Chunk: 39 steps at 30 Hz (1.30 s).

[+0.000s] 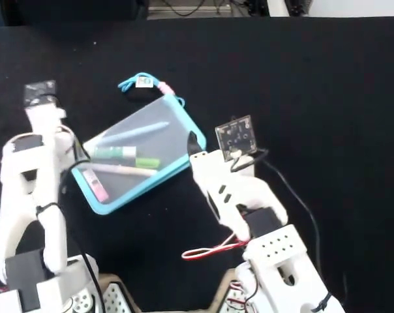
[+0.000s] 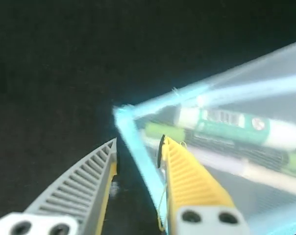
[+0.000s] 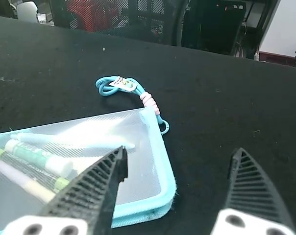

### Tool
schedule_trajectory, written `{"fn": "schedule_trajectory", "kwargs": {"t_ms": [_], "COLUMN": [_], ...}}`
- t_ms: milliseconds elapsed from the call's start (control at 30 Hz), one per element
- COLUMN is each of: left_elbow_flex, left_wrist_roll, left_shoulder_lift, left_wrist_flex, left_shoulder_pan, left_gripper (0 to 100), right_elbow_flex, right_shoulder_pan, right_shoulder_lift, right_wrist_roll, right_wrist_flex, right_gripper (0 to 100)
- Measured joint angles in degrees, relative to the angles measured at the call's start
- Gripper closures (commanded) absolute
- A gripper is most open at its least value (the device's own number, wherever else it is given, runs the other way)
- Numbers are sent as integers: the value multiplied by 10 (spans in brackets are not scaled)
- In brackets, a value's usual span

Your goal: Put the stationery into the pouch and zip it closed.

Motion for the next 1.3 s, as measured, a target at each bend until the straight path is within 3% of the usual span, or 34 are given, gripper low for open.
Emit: {"fn": "schedule_trajectory", "kwargs": {"t_ms": [333, 667, 1000, 1300], "left_elbow_flex": [8, 103, 103, 81], "left_wrist_roll": [2, -39, 16, 18], "left_shoulder_lift": [-29, 29, 59, 112], "left_wrist_flex": [31, -80, -178, -338], "left_shoulder_pan": [-98, -101, 50, 83], "left_gripper": [848, 848, 851, 851], "right_elbow_flex": [0, 0, 0, 0], "right_shoulder_pan": [0, 0, 0, 0], "right_shoulder_lift": [0, 0, 0, 0], "right_wrist_roll": [0, 0, 0, 0], "right_wrist_flex": [0, 0, 0, 0], "right_gripper": [673, 673, 673, 673]}}
